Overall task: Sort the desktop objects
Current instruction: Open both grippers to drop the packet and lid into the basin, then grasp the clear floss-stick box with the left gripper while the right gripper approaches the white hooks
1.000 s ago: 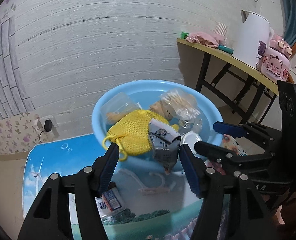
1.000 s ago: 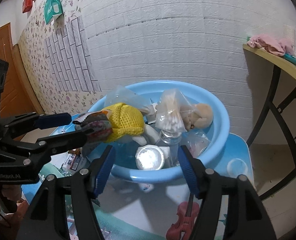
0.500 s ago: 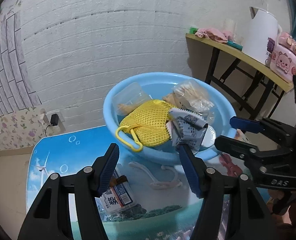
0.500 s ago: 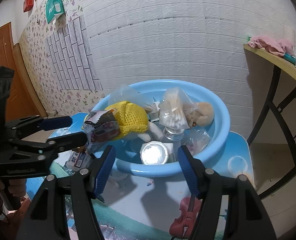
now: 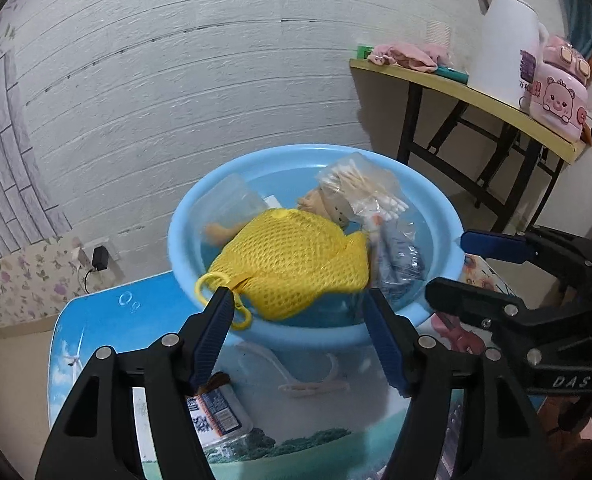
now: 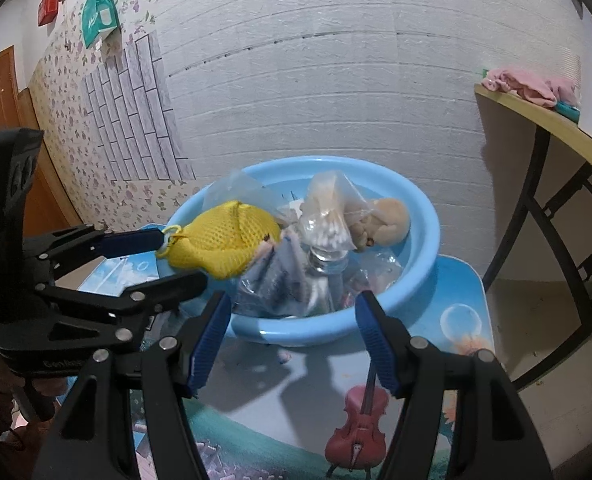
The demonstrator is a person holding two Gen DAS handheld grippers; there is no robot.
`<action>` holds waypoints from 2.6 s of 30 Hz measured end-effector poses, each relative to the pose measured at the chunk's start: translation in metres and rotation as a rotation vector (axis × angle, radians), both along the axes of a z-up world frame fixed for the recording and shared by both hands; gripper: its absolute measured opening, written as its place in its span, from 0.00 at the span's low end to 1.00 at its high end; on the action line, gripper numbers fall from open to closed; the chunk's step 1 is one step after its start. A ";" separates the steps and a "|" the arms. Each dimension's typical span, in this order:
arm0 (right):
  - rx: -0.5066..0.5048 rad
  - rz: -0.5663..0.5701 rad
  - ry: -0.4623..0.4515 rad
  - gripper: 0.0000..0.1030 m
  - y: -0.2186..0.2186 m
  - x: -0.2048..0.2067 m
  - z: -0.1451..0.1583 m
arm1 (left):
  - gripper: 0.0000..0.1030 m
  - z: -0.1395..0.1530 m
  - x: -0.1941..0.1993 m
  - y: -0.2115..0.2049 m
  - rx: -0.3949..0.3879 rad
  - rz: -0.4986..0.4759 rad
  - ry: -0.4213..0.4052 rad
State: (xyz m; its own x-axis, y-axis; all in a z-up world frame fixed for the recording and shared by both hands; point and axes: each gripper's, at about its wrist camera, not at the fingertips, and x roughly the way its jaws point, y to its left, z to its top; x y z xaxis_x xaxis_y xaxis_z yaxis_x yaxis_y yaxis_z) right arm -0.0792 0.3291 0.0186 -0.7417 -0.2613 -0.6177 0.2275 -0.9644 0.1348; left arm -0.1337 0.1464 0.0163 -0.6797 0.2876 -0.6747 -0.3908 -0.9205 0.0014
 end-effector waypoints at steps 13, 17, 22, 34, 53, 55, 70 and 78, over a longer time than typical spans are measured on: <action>-0.005 0.010 -0.097 0.63 -0.015 0.013 -0.022 | 0.72 -0.013 0.023 -0.055 0.040 0.118 -0.026; 0.005 0.045 -0.145 0.63 -0.034 0.012 -0.036 | 0.72 -0.030 0.023 -0.071 0.042 0.149 -0.080; 0.007 0.065 -0.192 0.63 -0.055 0.004 -0.048 | 0.72 -0.049 0.018 -0.084 0.061 0.178 -0.139; 0.042 0.052 -0.259 0.63 -0.082 -0.022 -0.069 | 0.73 -0.085 -0.013 -0.084 0.080 0.182 -0.221; 0.072 -0.009 -0.284 0.63 -0.113 -0.045 -0.085 | 0.63 -0.087 0.010 -0.118 0.117 0.211 -0.214; 0.106 -0.021 -0.273 0.62 -0.116 -0.048 -0.087 | 0.63 -0.088 0.013 -0.121 0.105 0.215 -0.219; 0.110 0.015 -0.276 0.53 -0.086 -0.015 -0.081 | 0.64 -0.087 0.037 -0.109 0.054 0.254 -0.241; 0.092 0.046 -0.251 0.53 -0.067 -0.008 -0.080 | 0.65 -0.092 0.037 -0.092 -0.045 0.299 -0.208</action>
